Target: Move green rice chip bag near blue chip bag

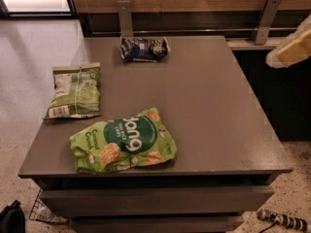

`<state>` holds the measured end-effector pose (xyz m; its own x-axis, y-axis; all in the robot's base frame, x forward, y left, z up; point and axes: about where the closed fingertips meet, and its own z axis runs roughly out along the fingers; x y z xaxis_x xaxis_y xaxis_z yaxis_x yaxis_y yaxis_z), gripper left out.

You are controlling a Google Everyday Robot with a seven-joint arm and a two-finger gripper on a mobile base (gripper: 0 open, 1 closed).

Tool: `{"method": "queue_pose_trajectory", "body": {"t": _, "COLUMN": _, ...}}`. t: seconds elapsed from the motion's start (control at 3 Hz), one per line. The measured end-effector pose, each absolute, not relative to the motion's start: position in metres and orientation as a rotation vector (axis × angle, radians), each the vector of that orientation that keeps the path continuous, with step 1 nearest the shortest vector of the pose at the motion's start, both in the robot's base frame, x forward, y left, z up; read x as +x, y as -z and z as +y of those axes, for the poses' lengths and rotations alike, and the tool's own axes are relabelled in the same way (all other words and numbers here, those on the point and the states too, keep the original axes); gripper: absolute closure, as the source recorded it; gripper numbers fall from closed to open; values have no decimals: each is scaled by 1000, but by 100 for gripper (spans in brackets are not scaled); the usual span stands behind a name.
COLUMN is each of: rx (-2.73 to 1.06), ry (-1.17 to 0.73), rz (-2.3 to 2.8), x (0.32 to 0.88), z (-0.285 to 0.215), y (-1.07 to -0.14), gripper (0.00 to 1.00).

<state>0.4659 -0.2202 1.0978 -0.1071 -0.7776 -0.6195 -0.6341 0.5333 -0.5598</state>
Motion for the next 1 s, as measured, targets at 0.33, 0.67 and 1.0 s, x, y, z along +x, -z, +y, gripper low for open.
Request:
{"method": "queue_pose_trajectory", "body": {"t": 0.33, "rx": -1334, "ry": 184, "rz": 1803, "x": 484, "z": -184, "y": -1088, "gripper": 0}}
{"method": "queue_pose_trajectory", "body": {"t": 0.67, "rx": -1478, "ry": 125, "rz": 1786, "x": 492, "z": -146, "y": -1056, "gripper": 0}}
{"method": "queue_pose_trajectory", "body": {"t": 1.0, "rx": -1472, "ry": 30, "rz": 1784, "x": 485, "z": -127, "y": -1017, "gripper": 0}}
